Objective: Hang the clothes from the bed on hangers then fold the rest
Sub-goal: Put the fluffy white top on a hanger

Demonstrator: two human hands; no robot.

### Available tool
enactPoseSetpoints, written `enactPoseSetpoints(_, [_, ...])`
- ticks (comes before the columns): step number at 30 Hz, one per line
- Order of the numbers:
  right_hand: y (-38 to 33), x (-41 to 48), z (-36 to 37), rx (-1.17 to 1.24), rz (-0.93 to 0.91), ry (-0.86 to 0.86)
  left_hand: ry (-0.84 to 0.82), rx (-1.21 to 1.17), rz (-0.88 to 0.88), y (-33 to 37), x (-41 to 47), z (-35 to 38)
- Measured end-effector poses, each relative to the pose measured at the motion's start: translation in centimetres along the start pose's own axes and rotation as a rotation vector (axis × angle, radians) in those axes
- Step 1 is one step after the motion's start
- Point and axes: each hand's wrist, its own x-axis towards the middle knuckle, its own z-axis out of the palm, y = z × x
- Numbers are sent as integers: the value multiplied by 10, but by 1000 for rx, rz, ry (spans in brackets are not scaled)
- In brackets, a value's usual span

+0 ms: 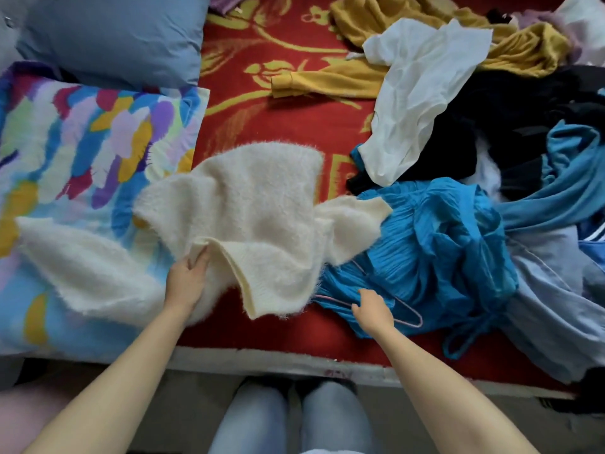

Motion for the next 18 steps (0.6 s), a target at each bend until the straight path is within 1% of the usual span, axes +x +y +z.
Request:
enactPoseSetpoints(3, [10,16,3,-109,-76,41,22,-29,-91,-17,2,0])
enactPoseSetpoints(6, [12,28,4,-249,-232,47,48,-4,-109,-28,-2,1])
enactPoseSetpoints(8, [9,36,6,-303,-293,45,65,36,-105,-32,-8,5])
enactPoseSetpoints(10, [1,46,8,-306,-279,30,85,55,-97,-34,-12,9])
enactPoseSetpoints(15, [-10,74,10,-227,-98,-48,113,42,-112,-39,-9,7])
enactPoseSetpoints(18, [-6,80,12,-242,-54,-82,111,57,-86,-39,-7,5])
